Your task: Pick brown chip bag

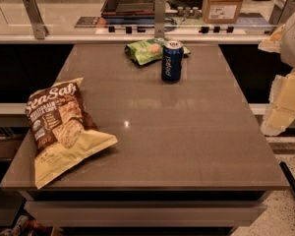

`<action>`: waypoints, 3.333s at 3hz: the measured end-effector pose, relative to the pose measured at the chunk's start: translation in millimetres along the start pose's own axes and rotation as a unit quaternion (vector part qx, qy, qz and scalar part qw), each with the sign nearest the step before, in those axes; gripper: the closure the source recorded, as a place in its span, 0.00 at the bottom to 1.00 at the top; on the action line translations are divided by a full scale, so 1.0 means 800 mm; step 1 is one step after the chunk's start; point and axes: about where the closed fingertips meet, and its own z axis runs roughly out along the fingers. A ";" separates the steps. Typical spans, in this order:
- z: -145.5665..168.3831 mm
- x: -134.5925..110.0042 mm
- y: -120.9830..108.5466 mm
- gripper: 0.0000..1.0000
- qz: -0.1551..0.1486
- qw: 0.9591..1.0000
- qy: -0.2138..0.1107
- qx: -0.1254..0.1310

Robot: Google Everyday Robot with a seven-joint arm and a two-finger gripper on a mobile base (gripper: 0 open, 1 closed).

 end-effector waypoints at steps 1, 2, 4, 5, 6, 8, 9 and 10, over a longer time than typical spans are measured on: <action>0.000 0.000 0.000 0.00 0.000 1.000 0.000 0.000; -0.003 -0.009 0.004 0.00 -0.001 1.000 -0.026 -0.003; 0.036 -0.071 0.041 0.00 -0.018 0.991 -0.129 -0.042; 0.057 -0.112 0.064 0.00 -0.015 0.982 -0.181 -0.058; 0.085 -0.156 0.085 0.00 0.003 0.973 -0.224 -0.061; 0.113 -0.200 0.086 0.00 0.037 0.960 -0.277 -0.032; 0.113 -0.200 0.087 0.00 0.036 0.960 -0.276 -0.033; 0.113 -0.210 0.073 0.00 0.028 0.957 -0.289 -0.028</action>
Offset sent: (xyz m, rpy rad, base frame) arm -0.0057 0.0165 0.0020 0.1206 0.0008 0.0421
